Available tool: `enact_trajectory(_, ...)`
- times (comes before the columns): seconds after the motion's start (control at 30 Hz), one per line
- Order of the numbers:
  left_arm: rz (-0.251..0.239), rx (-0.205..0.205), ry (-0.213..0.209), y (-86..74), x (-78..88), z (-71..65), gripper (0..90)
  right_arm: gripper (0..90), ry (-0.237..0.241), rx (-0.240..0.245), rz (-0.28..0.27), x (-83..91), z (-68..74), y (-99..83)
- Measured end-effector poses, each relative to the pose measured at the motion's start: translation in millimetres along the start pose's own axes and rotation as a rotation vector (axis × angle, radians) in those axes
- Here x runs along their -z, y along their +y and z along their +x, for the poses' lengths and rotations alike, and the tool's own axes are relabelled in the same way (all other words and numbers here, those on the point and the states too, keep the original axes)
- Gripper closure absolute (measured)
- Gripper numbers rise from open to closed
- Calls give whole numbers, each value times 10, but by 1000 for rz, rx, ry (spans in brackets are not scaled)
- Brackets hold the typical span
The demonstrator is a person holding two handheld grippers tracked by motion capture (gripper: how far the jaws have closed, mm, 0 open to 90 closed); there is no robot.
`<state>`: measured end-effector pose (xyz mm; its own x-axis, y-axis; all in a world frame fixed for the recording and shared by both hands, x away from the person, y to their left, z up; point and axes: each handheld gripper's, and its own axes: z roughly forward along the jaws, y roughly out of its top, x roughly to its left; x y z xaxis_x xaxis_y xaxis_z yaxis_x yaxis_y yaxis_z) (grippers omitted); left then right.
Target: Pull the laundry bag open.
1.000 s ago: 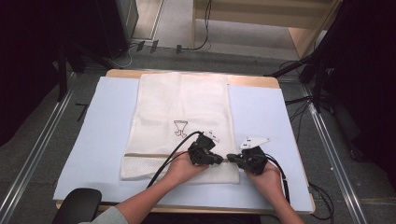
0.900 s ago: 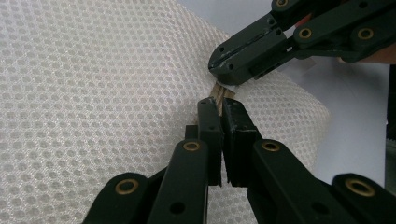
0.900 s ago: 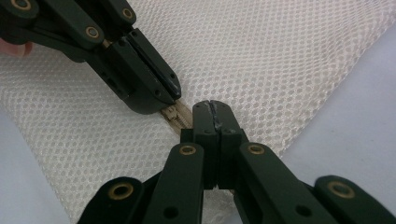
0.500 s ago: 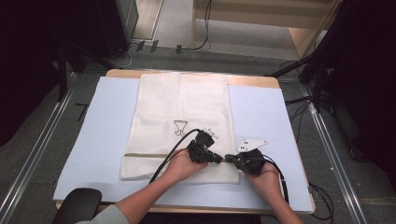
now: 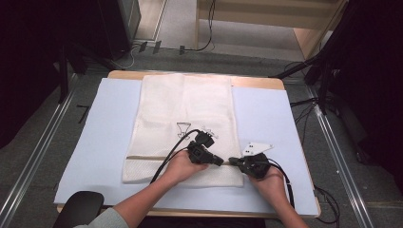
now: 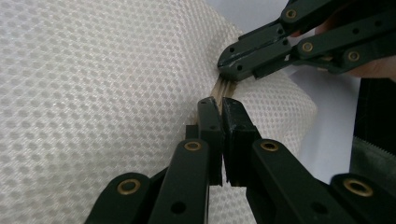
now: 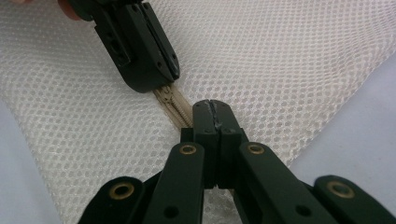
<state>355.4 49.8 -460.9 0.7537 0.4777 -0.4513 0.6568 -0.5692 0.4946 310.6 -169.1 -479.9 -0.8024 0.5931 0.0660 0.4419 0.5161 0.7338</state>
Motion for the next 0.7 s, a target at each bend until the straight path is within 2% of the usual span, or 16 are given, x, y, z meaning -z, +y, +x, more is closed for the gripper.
enact_trajectory(0.2, 2, -8, -7, -10, 10, 15, 890, 900, 19, -21, -15, 0, -30, -22)
enact_trajectory(0.23, 1, -6, -2, -14, 22, 18, 890, 900, 23, -21, -22, -1, -39, -28)
enact_trajectory(0.3, -3, 7, -20, -34, 59, 49, 890, 900, 30, -33, -29, -2, -49, -38)
enact_trajectory(0.33, -6, 1, -17, -46, 81, 57, 890, 900, 34, -38, -27, 0, -52, -40)
enact_trajectory(0.7, 2, -10, -16, -59, 92, 62, 890, 900, 43, -48, -42, -3, -62, -56)
